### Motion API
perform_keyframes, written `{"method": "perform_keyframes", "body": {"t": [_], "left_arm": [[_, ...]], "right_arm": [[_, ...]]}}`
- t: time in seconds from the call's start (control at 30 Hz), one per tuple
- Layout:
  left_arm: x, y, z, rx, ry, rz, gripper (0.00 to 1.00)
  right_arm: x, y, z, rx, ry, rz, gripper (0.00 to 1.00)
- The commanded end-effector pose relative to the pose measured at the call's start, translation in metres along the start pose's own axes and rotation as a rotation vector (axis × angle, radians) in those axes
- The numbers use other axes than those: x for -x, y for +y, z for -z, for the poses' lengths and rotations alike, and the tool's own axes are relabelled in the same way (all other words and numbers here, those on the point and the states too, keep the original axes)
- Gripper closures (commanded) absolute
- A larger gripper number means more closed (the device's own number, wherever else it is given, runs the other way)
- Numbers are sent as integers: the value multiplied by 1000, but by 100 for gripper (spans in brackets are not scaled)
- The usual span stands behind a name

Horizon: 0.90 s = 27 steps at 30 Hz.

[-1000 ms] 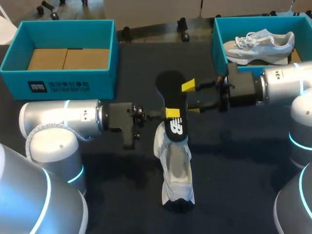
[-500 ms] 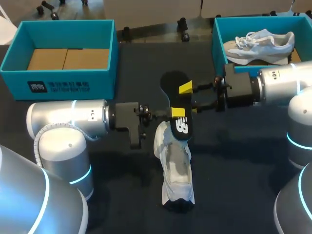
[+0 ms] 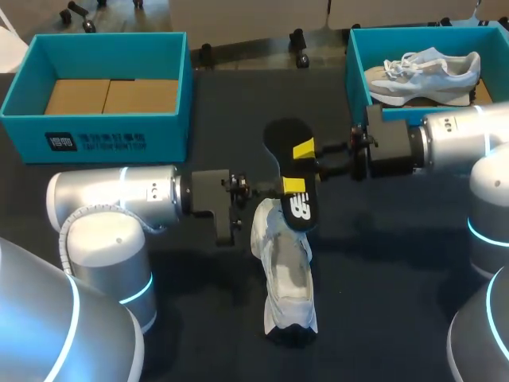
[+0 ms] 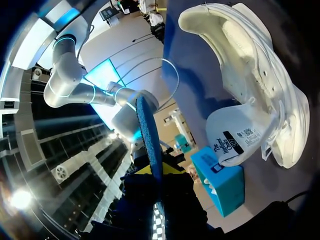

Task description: Take the shoe out of the shoebox, open the shoe tongue, remove and reinsert the insole, then place the shoe into the shoebox

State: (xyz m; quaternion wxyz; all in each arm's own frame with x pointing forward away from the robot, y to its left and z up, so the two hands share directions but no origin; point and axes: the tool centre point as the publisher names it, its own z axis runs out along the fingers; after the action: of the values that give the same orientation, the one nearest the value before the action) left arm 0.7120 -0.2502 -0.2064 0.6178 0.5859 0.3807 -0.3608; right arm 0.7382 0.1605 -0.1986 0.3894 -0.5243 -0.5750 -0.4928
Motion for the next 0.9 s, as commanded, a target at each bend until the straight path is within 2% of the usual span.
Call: {"method": "perform_keyframes", "body": {"t": [0.03,0.37,0.5,0.9], "left_arm": [[0,-4,-2,7,-4,-3,100],[0,-7,-1,17,-7,-12,100],[0,-6,0,21,-2,-17,100],[-3,-6,1,25,0,-23,100]], "right_arm": [[0,-2,-2,7,2,1,53],[-1,0,1,19,2,8,55],[0,0,-1,16,9,3,54],[-2,-1,-6,11,14,-4,58]]}}
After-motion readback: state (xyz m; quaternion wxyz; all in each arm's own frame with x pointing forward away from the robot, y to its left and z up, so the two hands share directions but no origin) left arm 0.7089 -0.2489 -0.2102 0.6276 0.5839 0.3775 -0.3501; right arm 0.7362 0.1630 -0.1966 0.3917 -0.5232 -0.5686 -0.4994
